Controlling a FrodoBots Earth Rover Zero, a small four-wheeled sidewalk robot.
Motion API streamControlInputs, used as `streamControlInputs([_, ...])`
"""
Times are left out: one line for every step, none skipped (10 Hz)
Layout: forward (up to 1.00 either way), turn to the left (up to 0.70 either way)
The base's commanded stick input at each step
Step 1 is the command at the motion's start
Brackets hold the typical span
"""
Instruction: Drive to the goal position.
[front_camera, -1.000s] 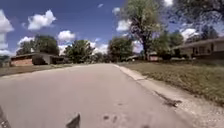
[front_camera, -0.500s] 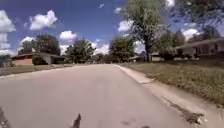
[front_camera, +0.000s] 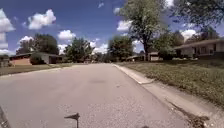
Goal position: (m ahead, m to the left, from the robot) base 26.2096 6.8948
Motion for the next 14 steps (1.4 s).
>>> streamControlInputs([0.68,0.0])
streamControlInputs([0.85,0.0])
streamControlInputs([0.85,0.0])
streamControlInputs([0.85,0.0])
streamControlInputs([0.85,0.0])
streamControlInputs([0.85,0.0])
streamControlInputs([0.85,0.0])
streamControlInputs([0.85,0.0])
streamControlInputs([0.85,0.0])
streamControlInputs([0.85,0.0])
streamControlInputs([0.85,0.0])
streamControlInputs([0.85,0.0])
streamControlInputs([0.85,0.0])
streamControlInputs([0.85,0.0])
